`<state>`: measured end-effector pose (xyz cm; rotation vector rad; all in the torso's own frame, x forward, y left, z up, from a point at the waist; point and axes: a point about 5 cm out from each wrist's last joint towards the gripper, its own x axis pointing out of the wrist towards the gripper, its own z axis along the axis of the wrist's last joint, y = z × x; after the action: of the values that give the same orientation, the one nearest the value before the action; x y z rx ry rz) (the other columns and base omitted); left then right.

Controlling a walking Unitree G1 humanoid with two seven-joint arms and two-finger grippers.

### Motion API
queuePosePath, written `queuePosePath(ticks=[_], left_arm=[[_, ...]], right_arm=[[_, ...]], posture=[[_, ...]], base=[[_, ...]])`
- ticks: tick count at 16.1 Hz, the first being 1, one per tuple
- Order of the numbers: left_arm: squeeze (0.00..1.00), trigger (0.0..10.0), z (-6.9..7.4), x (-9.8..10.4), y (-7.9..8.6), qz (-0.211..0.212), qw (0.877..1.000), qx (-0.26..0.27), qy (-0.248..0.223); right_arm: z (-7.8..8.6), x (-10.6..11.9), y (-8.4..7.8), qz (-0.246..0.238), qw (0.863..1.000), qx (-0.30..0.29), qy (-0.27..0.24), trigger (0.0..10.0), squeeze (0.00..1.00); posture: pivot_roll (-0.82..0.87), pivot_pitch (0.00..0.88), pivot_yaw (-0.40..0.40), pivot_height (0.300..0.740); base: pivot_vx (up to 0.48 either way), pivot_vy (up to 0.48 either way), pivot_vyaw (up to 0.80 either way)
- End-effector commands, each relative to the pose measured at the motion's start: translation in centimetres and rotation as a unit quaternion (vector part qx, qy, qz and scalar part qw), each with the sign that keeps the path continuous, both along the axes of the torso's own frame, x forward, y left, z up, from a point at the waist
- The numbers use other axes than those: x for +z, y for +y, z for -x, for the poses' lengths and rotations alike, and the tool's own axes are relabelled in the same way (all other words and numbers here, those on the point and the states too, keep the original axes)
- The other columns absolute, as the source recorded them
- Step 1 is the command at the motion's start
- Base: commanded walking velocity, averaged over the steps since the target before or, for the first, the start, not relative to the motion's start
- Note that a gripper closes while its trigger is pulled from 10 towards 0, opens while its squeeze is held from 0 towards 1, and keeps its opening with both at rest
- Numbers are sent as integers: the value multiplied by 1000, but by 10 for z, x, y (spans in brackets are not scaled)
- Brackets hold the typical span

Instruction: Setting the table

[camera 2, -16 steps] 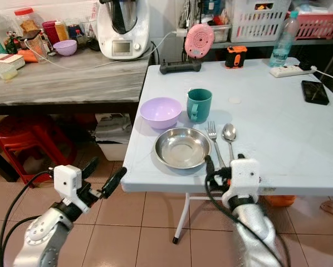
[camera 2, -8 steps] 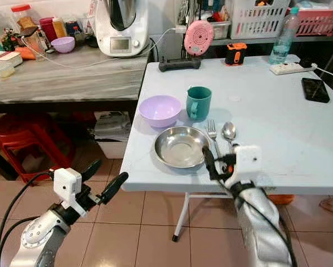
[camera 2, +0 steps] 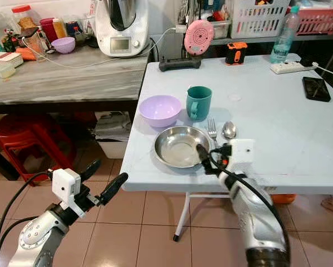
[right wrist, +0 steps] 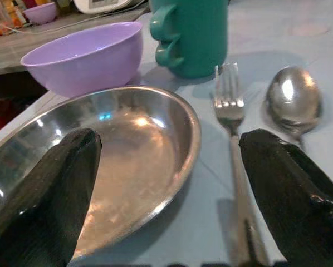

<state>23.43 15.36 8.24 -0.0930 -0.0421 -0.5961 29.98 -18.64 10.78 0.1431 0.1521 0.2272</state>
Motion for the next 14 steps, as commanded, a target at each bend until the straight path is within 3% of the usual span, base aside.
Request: queuePosePath(ticks=[1,7,10,14], left_arm=[[0,10000,-3,7,0,-11,1000,-3,-17],[0,10000,-4,8,-1,-17,1000,-12,-21],[0,10000,-5,10,-4,-21,999,-19,-28],[0,10000,-6,13,-7,-22,999,-25,-32]], right_arm=[[-4,1,5,-4,1000,9,7,10000,0],[-15,-7,17,-11,999,16,46,10000,0],[-19,-9,26,-36,997,29,64,10000,0],[-20,-12,27,-47,995,27,85,10000,0]], posture=[[-69,0,101,740],[-59,0,108,740],[-57,0,112,740],[-57,0,113,740]], base=[[0,0,0],[0,0,0],[0,0,0],[0,0,0]])
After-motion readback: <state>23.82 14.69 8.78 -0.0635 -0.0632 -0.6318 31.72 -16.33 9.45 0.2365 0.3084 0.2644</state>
